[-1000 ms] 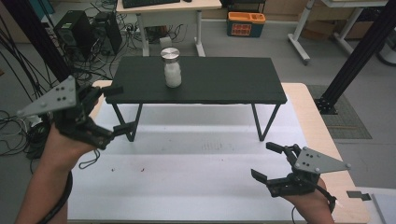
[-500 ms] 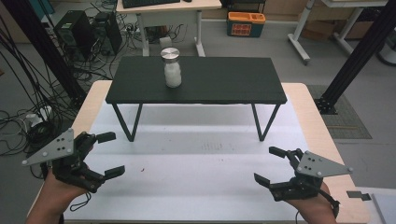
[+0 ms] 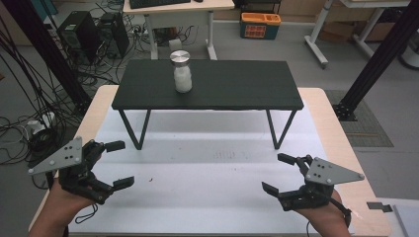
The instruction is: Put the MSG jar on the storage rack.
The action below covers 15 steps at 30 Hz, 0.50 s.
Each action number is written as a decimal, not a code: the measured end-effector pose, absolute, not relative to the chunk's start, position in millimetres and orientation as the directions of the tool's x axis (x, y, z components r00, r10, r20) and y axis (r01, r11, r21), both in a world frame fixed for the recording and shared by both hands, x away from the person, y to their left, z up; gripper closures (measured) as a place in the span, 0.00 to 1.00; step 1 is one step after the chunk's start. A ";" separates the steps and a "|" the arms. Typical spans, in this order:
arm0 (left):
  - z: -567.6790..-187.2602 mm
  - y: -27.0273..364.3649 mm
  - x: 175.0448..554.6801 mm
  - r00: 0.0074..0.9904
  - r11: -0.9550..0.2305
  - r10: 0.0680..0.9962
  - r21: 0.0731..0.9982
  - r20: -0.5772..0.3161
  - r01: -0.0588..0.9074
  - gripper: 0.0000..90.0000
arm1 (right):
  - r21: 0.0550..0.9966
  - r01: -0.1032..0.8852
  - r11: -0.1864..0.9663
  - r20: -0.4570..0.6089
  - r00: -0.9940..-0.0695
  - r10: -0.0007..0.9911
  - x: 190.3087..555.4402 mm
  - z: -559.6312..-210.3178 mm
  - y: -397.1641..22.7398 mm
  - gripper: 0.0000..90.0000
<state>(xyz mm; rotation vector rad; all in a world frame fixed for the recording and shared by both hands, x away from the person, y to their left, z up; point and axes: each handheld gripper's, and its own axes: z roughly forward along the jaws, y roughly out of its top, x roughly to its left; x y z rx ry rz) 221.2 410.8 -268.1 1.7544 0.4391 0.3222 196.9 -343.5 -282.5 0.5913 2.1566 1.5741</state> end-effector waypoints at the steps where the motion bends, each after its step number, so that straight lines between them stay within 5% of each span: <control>1: -266.8 410.9 221.6 0.890 -0.195 0.456 0.974 -0.018 0.119 0.00 | 0.956 0.101 0.274 -0.073 -0.826 0.559 196.3 -282.1 -343.9 0.12; 15: -265.9 411.9 221.0 0.888 -0.195 0.460 0.973 -0.017 0.120 0.00 | 0.955 0.095 0.281 -0.081 -0.827 0.556 198.4 -277.2 -342.0 0.12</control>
